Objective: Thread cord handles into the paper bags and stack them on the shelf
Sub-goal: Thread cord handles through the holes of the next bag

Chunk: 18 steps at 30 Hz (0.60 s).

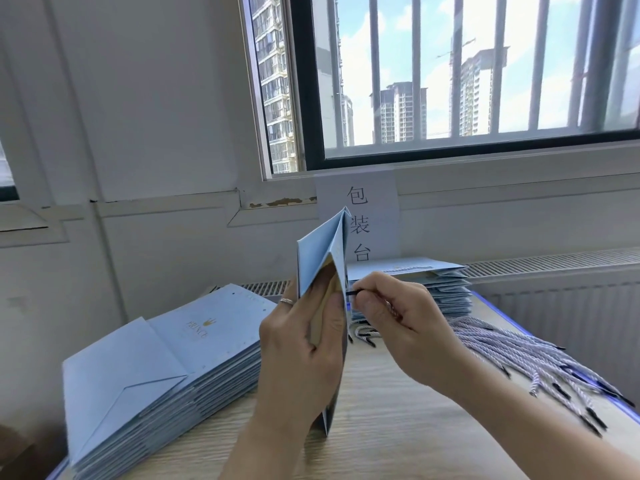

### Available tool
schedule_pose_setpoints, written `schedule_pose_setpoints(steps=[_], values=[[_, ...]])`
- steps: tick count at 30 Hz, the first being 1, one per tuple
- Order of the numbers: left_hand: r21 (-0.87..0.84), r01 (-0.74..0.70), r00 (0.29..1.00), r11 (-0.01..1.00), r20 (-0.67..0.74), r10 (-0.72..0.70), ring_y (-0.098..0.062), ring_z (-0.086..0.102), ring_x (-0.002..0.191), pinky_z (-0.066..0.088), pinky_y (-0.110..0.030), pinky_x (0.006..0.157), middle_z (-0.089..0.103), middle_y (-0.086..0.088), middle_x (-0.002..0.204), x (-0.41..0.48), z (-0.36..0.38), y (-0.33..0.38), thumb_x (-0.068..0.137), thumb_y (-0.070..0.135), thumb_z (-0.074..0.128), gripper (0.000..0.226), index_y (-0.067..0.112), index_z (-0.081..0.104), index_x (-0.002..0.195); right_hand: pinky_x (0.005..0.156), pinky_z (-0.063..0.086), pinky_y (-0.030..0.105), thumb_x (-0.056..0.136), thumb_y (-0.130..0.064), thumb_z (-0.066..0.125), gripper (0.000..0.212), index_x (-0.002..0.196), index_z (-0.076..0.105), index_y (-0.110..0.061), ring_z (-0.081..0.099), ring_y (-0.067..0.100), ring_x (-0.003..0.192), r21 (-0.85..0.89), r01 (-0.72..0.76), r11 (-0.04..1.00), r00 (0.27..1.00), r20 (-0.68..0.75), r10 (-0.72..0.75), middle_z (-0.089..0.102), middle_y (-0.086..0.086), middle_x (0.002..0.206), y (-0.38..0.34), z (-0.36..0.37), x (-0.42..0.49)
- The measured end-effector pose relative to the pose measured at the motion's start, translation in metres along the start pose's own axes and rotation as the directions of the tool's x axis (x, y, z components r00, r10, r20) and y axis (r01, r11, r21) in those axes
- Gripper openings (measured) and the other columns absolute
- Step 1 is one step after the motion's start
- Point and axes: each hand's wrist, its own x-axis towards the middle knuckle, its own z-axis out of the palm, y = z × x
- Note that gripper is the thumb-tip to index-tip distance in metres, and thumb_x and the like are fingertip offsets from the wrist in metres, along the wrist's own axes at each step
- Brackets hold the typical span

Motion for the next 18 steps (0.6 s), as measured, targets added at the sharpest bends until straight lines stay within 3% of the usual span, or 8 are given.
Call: schedule_pose_setpoints(steps=[2,4,6,8,12,15,18], values=[[-0.016,0.005,1.000,1.000,0.001,-0.005,-0.006,0.062,0.079,0.049,-0.021,0.065,0.070,0.002,0.099,-0.0006,0.0002,0.0000,0.098,0.038,0.047,0.037,0.032,0.062,0.132,0.055,0.031,0.014,0.098,-0.014,0.051,0.016,0.087,0.063,-0.012,0.039,0.006,0.053,-0.050,0.019,0.999,1.000,0.008,-0.019,0.049,-0.014,0.064,-0.0007,0.0000,0.0002],[-0.023,-0.008,1.000,1.000,-0.002,0.008,-0.002,0.062,0.079,0.046,-0.013,0.065,0.071,-0.001,0.101,-0.0004,0.0008,0.0006,0.097,0.038,0.050,0.035,0.034,0.065,0.129,0.055,0.031,0.013,0.098,-0.014,0.052,0.017,0.085,0.063,-0.012,0.039,0.006,0.053,-0.079,0.030,0.996,1.000,0.003,-0.030,0.049,-0.016,0.063,-0.0016,-0.0007,0.0006],[-0.048,-0.005,1.000,0.999,-0.024,0.003,-0.001,0.066,0.086,0.050,-0.014,0.069,0.071,-0.007,0.112,0.0003,0.0015,-0.0002,0.095,0.038,0.054,0.030,0.032,0.072,0.119,0.054,0.029,0.010,0.098,-0.014,0.052,0.018,0.083,0.059,-0.021,0.039,0.004,0.051,-0.101,0.043,0.994,0.999,-0.004,-0.043,0.048,-0.019,0.060,-0.0022,-0.0012,0.0010],[-0.073,-0.005,0.999,0.997,-0.052,0.001,-0.010,0.070,0.095,0.054,-0.022,0.072,0.071,-0.010,0.118,0.0006,0.0013,-0.0014,0.093,0.037,0.058,0.026,0.028,0.077,0.107,0.054,0.029,0.009,0.098,-0.016,0.053,0.020,0.083,0.055,-0.030,0.040,0.004,0.051,-0.125,0.049,0.991,0.999,-0.005,-0.050,0.047,-0.021,0.059,-0.0015,-0.0013,0.0014],[-0.053,-0.059,0.994,0.997,-0.095,0.054,-0.002,0.065,0.078,0.044,-0.012,0.064,0.074,-0.005,0.105,0.0021,0.0004,0.0012,0.091,0.028,0.061,0.020,0.022,0.080,0.093,0.055,0.029,0.010,0.099,-0.020,0.054,0.015,0.085,0.059,-0.023,0.041,0.005,0.053,-0.157,0.035,0.987,0.999,0.005,-0.035,0.046,-0.019,0.060,0.0012,-0.0016,0.0007],[0.017,-0.098,0.991,0.995,-0.092,0.099,0.000,0.058,0.072,0.042,-0.014,0.059,0.071,0.003,0.093,0.0021,0.0007,0.0021,0.092,0.023,0.059,0.023,0.014,0.079,0.090,0.055,0.029,0.010,0.099,-0.024,0.053,0.016,0.085,0.056,-0.030,0.040,0.005,0.053,-0.141,0.027,0.990,1.000,0.020,-0.025,0.047,-0.018,0.062,0.0007,-0.0008,0.0015],[0.062,-0.123,0.990,0.990,-0.059,0.127,0.001,0.058,0.072,0.041,-0.009,0.061,0.070,0.002,0.093,0.0024,-0.0020,0.0005,0.095,0.021,0.055,0.026,0.008,0.078,0.095,0.055,0.030,0.015,0.099,-0.038,0.053,0.021,0.078,0.049,-0.036,0.039,0.008,0.055,-0.147,0.022,0.989,0.997,0.073,-0.011,0.047,-0.015,0.062,0.0052,-0.0015,0.0011]])
